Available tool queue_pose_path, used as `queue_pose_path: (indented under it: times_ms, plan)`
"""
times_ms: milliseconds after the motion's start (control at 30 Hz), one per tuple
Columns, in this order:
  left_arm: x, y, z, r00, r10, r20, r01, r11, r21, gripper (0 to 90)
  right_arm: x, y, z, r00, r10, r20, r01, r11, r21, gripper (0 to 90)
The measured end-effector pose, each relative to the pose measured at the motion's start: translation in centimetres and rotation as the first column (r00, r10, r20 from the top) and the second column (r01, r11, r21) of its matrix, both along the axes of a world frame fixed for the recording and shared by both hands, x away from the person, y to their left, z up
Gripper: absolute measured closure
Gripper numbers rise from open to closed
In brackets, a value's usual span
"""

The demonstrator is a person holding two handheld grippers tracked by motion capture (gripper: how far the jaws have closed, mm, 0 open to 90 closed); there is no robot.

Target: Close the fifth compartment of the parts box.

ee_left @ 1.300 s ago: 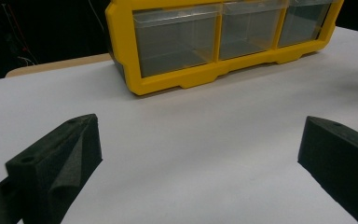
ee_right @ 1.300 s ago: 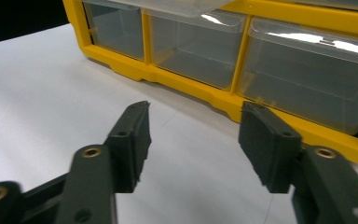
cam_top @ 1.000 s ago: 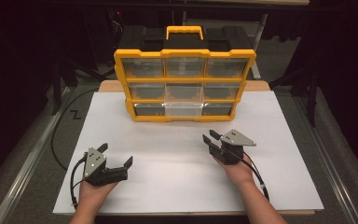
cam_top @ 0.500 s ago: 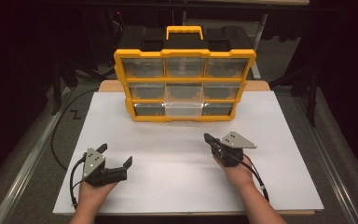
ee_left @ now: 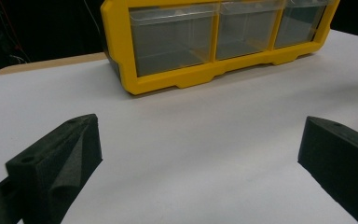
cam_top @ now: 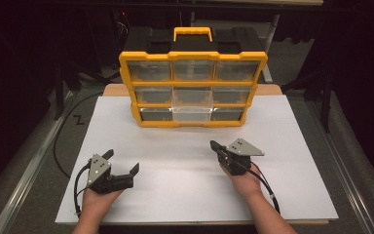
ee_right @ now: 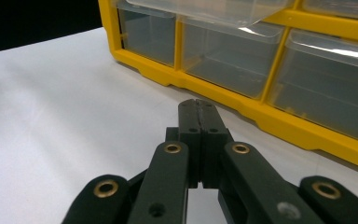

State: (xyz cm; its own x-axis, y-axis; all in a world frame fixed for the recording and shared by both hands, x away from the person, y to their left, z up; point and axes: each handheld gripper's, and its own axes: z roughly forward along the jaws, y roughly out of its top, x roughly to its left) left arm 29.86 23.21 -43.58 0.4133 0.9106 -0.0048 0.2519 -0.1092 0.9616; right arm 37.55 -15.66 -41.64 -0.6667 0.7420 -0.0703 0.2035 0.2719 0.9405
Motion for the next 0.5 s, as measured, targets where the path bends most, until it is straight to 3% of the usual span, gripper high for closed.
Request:
queue_pose_path:
  times_ms: [67, 500]
  plan:
    - [0.0, 0.0, 0.0, 1.0000, 0.001, -0.001, -0.001, 1.0000, -0.008, 0.3, 0.2, 0.4, 0.1, 0.9999, 0.005, -0.013, -0.005, 1.0000, 0.007, 90.0]
    - [-0.1, -0.1, 0.1, 0.9999, -0.013, 0.004, 0.013, 0.9999, -0.007, 0.3, 1.1, 2.2, 1.1, 0.9997, -0.020, 0.013, 0.019, 0.9998, 0.005, 90.0]
